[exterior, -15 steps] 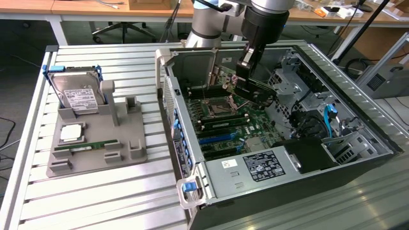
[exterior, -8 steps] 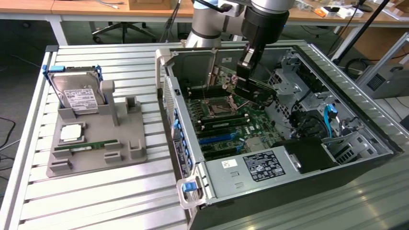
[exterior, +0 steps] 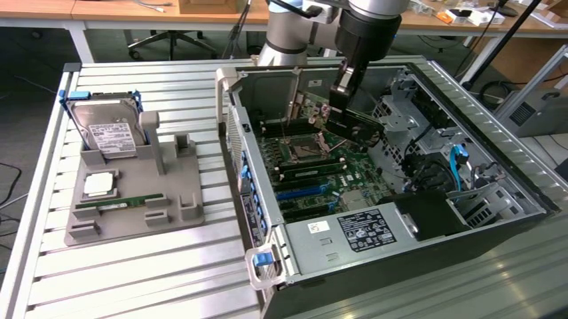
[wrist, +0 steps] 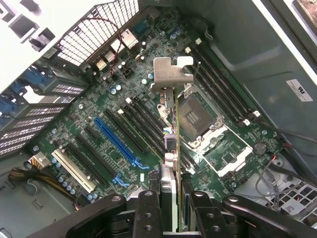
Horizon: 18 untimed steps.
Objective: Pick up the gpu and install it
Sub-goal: 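Insert the gpu into the slot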
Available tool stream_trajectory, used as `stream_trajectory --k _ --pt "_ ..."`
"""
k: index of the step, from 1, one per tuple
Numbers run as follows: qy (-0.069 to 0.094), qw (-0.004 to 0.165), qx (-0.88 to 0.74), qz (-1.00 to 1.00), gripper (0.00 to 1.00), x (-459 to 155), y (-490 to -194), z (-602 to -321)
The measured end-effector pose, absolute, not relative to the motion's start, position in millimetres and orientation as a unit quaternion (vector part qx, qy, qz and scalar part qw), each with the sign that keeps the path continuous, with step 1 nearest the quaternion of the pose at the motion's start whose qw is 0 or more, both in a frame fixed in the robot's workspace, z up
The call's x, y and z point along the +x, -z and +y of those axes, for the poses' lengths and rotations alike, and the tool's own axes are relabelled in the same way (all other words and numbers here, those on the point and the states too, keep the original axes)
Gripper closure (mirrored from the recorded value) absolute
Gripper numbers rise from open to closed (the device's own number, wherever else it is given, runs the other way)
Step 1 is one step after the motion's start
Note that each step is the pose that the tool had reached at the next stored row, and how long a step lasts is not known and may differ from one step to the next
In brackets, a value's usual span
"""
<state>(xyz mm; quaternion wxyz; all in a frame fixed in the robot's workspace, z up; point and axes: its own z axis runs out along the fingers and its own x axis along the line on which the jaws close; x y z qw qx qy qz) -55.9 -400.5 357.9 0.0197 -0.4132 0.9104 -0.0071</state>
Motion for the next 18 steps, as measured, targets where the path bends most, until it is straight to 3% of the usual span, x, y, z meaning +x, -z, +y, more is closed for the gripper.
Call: stream_trajectory --k 18 --pt "0.006 0.02 -0.438 0.899 0.73 -55.9 -357.6 -400.5"
